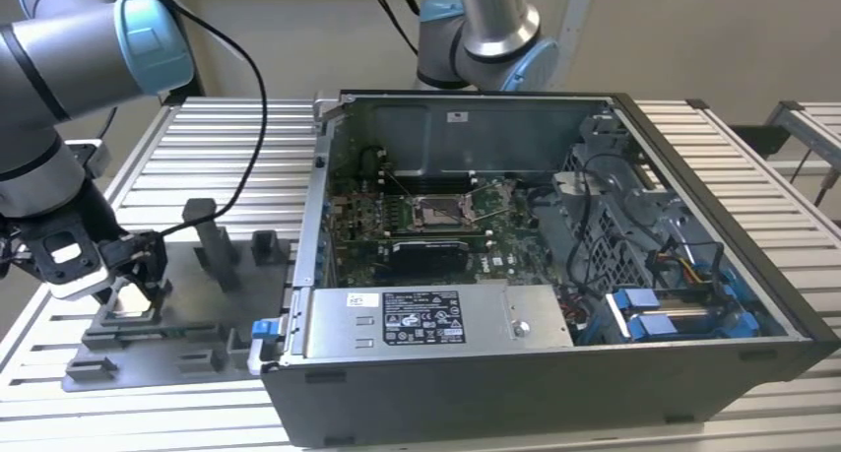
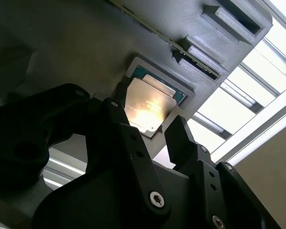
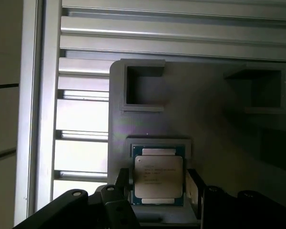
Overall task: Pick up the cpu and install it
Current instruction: 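Reach for the cpu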
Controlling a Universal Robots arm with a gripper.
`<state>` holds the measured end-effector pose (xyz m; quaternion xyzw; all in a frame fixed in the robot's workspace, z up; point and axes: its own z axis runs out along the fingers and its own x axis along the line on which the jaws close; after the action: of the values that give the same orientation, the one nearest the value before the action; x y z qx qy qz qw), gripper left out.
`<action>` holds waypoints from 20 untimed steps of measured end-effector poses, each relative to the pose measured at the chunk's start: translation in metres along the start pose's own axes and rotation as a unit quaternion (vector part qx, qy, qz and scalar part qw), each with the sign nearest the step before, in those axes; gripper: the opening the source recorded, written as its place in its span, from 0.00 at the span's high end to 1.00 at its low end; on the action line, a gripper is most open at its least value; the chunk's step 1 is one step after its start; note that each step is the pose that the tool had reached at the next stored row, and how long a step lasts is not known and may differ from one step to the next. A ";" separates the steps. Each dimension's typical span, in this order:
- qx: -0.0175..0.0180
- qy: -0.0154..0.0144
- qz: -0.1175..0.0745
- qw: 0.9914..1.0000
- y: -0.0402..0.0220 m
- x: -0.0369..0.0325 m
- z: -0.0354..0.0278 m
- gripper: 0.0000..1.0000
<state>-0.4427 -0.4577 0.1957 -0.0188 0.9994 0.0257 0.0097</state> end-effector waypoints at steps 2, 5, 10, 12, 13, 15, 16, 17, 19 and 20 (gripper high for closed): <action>0.000 0.000 0.000 1.000 0.0000 0.0000 0.0000 1.00; 0.000 0.000 0.000 1.000 0.0000 0.0000 0.0000 0.00; 0.000 0.000 0.000 1.000 0.0000 0.0000 0.0000 0.00; 0.000 0.000 0.000 1.000 0.0000 0.0000 0.0000 0.00; 0.000 0.000 0.000 1.000 0.0000 0.0000 0.0003 0.00; 0.000 0.000 0.000 1.000 0.0000 -0.0001 0.0011 0.00; 0.000 0.000 0.000 1.000 0.0000 -0.0002 0.0014 0.00; 0.000 0.000 0.000 1.000 0.0000 -0.0004 0.0019 0.00; 0.000 0.000 -0.001 1.000 -0.0001 -0.0013 0.0027 0.00; 0.000 0.000 -0.001 1.000 -0.0001 -0.0020 0.0033 0.00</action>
<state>-0.4407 -0.4576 0.1925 -0.0194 0.9994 0.0258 0.0097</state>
